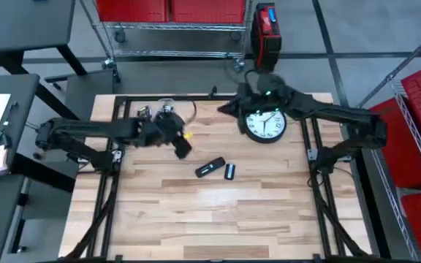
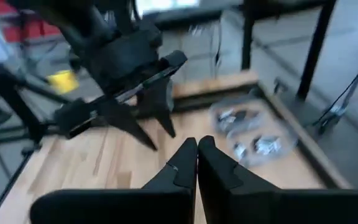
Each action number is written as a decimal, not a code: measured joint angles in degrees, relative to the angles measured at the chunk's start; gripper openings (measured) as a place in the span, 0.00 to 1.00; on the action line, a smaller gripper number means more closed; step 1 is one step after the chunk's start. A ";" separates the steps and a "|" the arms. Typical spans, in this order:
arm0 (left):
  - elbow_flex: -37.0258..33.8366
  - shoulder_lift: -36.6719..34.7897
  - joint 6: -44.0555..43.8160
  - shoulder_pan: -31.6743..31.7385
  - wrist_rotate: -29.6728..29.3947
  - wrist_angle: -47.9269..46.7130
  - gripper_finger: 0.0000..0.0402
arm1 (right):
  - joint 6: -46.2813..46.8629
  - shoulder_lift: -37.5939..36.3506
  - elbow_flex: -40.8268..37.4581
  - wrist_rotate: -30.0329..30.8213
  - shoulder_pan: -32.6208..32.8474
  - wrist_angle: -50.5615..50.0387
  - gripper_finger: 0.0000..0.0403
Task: Insert battery
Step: Insert the silver battery into the remote battery compartment
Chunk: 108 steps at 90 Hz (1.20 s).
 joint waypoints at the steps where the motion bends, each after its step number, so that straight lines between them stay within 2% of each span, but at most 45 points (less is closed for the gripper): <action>1: 0.25 -0.18 -0.17 0.66 0.00 -1.13 0.30 | 0.00 -0.16 0.00 0.26 -0.27 0.08 0.00; 11: 1.16 -1.75 -0.95 8.44 0.39 -10.66 0.30 | 0.01 -1.09 0.00 3.43 -3.05 0.24 0.00; 20: 1.00 -1.98 1.57 16.59 4.71 -13.62 0.30 | 1.53 -0.87 0.00 4.36 -5.57 0.14 0.00; 37: 0.96 0.44 12.73 31.38 17.40 -7.77 0.31 | 3.50 0.20 0.00 4.38 -9.69 -1.61 0.00; 54: 0.96 6.26 20.48 42.26 30.56 -3.63 0.40 | 5.85 0.18 -0.02 4.42 -12.57 -5.67 0.00; 73: 0.96 17.60 22.11 46.33 40.88 -2.54 0.55 | 6.19 0.21 -0.02 4.30 -13.84 -9.08 0.00; 83: 1.09 22.93 23.48 46.40 41.05 -3.40 0.58 | 4.52 0.23 -0.02 4.29 -14.32 -10.52 0.00; 97: 1.16 26.80 24.61 45.87 40.44 -4.17 0.57 | 0.86 0.23 -0.02 4.25 -15.13 -12.23 0.00; 108: 1.18 27.52 23.14 45.72 36.49 -3.27 0.56 | -1.09 0.23 -0.02 4.21 -15.84 -12.61 0.00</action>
